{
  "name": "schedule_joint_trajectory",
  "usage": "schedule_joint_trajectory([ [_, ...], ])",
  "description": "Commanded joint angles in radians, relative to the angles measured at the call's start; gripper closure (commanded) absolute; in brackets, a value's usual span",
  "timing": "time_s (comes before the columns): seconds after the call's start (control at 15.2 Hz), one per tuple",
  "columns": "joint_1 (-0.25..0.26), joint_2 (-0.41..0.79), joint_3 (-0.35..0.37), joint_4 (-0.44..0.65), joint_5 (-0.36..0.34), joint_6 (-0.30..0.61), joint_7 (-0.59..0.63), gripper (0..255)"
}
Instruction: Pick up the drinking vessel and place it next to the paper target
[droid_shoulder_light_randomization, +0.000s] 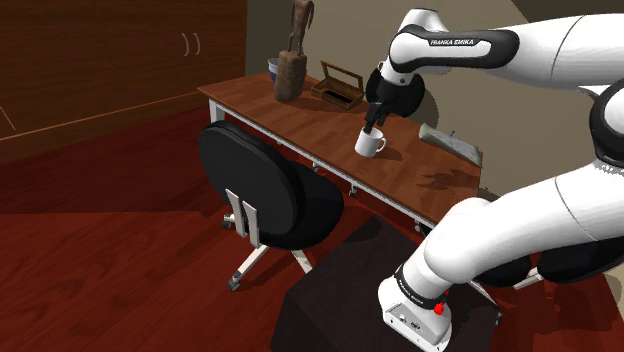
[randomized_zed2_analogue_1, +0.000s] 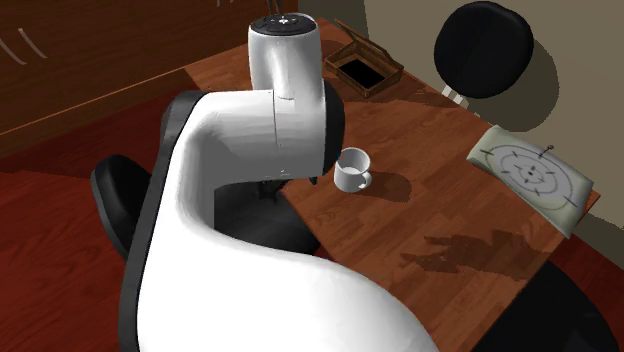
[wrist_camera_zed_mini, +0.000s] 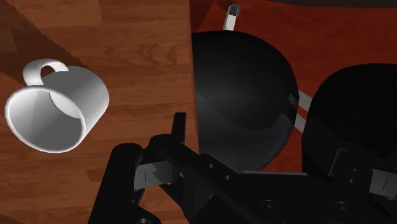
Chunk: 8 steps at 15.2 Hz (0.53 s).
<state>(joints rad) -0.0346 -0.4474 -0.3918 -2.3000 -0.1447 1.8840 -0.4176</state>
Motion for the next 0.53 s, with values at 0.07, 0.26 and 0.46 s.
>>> schedule_joint_trajectory([
  [0.07, -0.001, 0.093, -0.058, 0.023, 0.007, 0.075, -0.070, 0],
  [0.26, 0.001, 0.198, -0.112, 0.069, 0.034, 0.133, -0.145, 0],
  [0.46, 0.000, 0.312, -0.160, 0.127, 0.083, 0.183, -0.228, 0],
])
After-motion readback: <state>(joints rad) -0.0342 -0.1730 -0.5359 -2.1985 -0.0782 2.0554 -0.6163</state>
